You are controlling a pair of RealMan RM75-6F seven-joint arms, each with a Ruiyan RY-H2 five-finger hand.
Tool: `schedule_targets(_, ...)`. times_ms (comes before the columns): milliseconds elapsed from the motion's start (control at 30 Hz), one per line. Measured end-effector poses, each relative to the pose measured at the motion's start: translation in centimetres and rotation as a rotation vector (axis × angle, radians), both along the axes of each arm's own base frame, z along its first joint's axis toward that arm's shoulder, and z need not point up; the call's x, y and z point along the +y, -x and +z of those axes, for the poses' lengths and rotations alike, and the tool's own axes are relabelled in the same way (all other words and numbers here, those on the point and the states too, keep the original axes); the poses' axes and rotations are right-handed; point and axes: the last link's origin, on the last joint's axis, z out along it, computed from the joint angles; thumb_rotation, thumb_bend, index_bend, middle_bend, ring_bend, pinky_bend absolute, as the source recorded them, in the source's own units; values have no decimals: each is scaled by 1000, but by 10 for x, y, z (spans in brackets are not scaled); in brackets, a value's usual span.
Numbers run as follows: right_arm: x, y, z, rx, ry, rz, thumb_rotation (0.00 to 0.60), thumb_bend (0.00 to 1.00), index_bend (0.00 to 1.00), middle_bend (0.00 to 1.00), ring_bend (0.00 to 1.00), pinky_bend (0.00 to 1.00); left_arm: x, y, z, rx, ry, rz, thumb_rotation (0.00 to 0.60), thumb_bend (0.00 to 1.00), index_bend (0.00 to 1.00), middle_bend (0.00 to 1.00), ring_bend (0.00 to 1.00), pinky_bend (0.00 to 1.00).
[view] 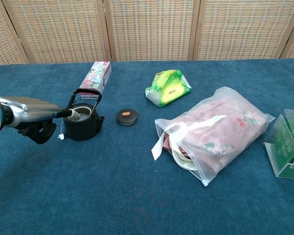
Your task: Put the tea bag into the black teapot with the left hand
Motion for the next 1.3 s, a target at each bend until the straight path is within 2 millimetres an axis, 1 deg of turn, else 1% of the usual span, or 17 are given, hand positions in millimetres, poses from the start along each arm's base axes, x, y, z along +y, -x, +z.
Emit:
schedule_targets(233,-1,-1,0,-1,0,6,600,8,118,194,80,157,-4,-5,8,-39,-26,-29,600,992,9,867,839,721)
schedule_targets(300,-2,-1,0,-2,0,9,600,8,118,194,80,157,-7,-6,12,-51,-34,-40,600,993,9,857,839,721)
schedule_targets(400,-2,-1,0,-3,3,11,600,8,118,194,80,157,-13,-6,19,-74,-52,-54,600,993,9,814,818,721)
schedule_targets(533,-2,-1,1,-4,4,14,600,9,118,193,80,157,-23,-4,29,-126,-97,-70,600,992,6,735,738,701)
schedule_targets(633,-3,-1,1,-4,2,19,600,9,118,194,80,157,-31,0,39,-180,-152,-82,600,992,4,650,653,673)
schedule_targets(700,-4,-2,0,-3,-1,24,600,8,118,194,80,157,-37,4,45,-214,-192,-89,600,984,4,573,578,649)
schedule_targets(767,-5,-3,0,-3,-4,31,600,8,118,193,80,157,-45,10,53,-245,-239,-97,600,923,4,474,485,601)
schedule_targets(800,-5,-4,0,-2,-5,33,600,8,118,194,80,157,-50,13,56,-256,-259,-99,600,872,4,416,431,553)
schedule_targets(833,-5,-4,0,0,-5,37,600,8,118,193,81,157,-56,18,60,-271,-284,-99,600,840,4,381,392,514)
schedule_targets(867,-5,-5,0,1,-6,42,600,8,118,194,80,157,-60,21,63,-283,-303,-99,600,799,4,333,336,452)
schedule_targets(900,-5,-6,0,1,-6,44,600,8,118,194,80,157,-65,24,66,-293,-320,-97,600,765,4,294,284,395)
schedule_targets(1000,-5,-8,0,5,-6,52,600,8,118,194,80,157,-80,34,73,-333,-374,-91,600,703,4,222,181,272)
schedule_targets(1167,-6,-12,-1,15,-17,72,600,8,118,193,79,157,-107,50,84,-418,-488,-100,600,661,4,137,88,179)
schedule_targets(1300,-8,-16,-2,23,-25,91,600,8,118,194,79,157,-129,60,91,-461,-554,-114,600,643,4,107,61,118)
